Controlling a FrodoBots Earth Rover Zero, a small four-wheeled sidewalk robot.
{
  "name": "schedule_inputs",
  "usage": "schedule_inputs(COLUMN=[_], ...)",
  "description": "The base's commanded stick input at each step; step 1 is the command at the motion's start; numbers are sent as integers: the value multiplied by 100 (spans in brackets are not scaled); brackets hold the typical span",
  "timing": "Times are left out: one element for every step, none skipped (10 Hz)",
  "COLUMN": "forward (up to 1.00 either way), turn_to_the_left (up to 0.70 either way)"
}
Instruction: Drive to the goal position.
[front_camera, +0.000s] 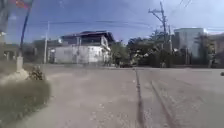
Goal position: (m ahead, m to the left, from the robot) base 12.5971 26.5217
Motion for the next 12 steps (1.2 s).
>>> schedule_inputs(forward=[100, 100, 100, 100, 100, 100, 100, 100, 100, 100, 100, 100], turn_to_the_left=[1, 1, 1, 1, 4, 28, 38, 11, 2, 1, 1, 6])
